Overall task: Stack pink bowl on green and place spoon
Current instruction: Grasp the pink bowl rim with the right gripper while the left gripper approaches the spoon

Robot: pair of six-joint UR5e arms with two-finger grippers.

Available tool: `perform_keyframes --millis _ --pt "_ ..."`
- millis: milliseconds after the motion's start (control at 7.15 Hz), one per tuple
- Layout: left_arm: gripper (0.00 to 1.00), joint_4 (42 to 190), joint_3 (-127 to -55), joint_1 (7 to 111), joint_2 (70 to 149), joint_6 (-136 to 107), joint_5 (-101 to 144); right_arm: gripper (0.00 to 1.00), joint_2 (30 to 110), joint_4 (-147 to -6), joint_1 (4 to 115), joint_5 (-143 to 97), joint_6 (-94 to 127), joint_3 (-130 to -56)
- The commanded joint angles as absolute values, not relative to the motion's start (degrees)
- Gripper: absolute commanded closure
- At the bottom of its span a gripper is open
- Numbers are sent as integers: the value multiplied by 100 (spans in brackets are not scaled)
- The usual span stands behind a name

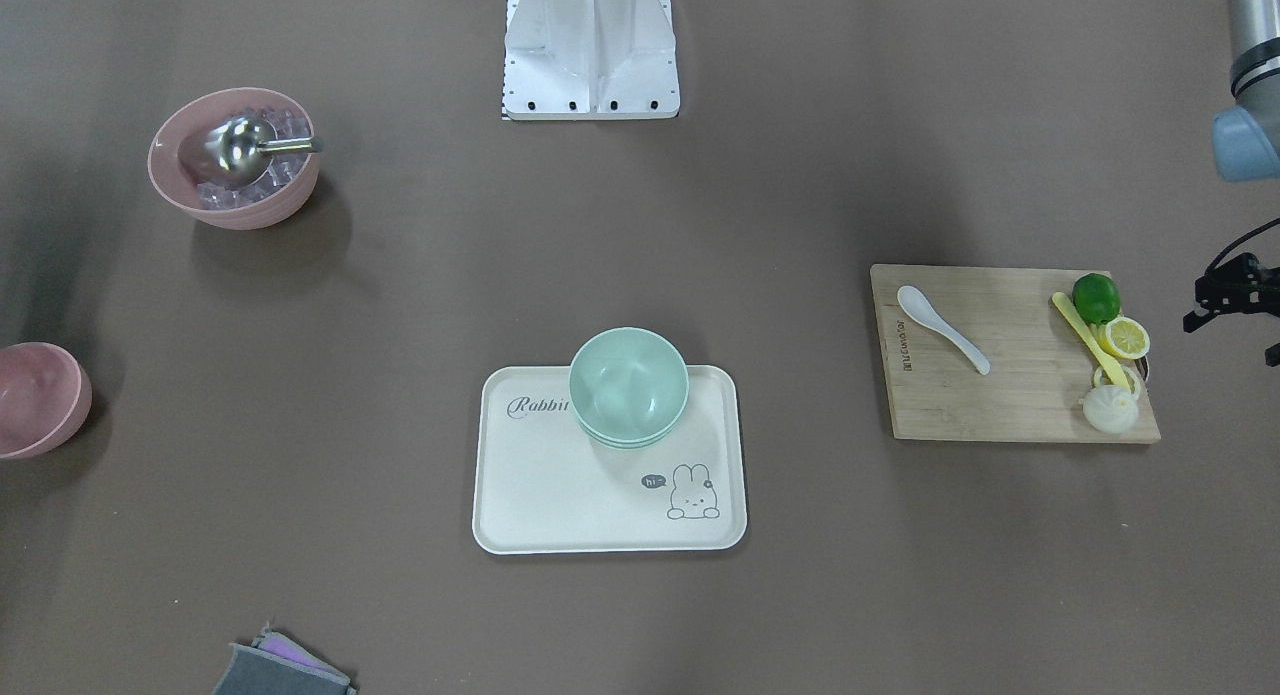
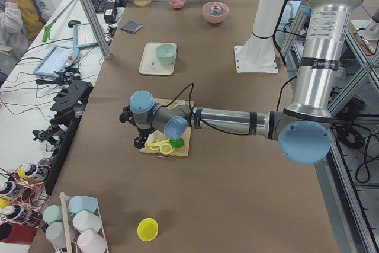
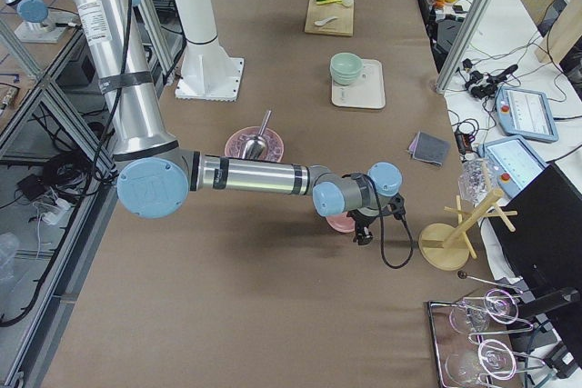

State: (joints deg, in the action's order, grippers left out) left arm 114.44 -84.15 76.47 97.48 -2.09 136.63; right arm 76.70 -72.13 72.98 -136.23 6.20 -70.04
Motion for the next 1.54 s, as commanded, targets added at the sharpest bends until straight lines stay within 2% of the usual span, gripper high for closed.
perform_keyframes --millis 0,280,559,978,1118,1398 --pt "2 11426 -8350 7646 9826 -316 13667 99 7647 -7216 7111 -13640 633 -6855" --pt "2 11426 -8289 7629 9861 -647 13676 100 7611 -7216 7093 -13649 650 -6916" --pt "2 11461 -8332 7166 9931 -1777 13676 100 7576 -7216 7093 -13780 798 -6978" --pt "2 11408 -8131 6147 10860 -4800 13615 100 6884 -7198 6708 -14036 3059 -7766" --pt "3 11408 -7930 5978 11176 -5321 13553 100 6664 -7207 6462 -14027 3920 -8109" --pt "5 11408 -7726 5627 11294 -5677 13158 100 6007 -7189 5778 -13739 5644 -8471"
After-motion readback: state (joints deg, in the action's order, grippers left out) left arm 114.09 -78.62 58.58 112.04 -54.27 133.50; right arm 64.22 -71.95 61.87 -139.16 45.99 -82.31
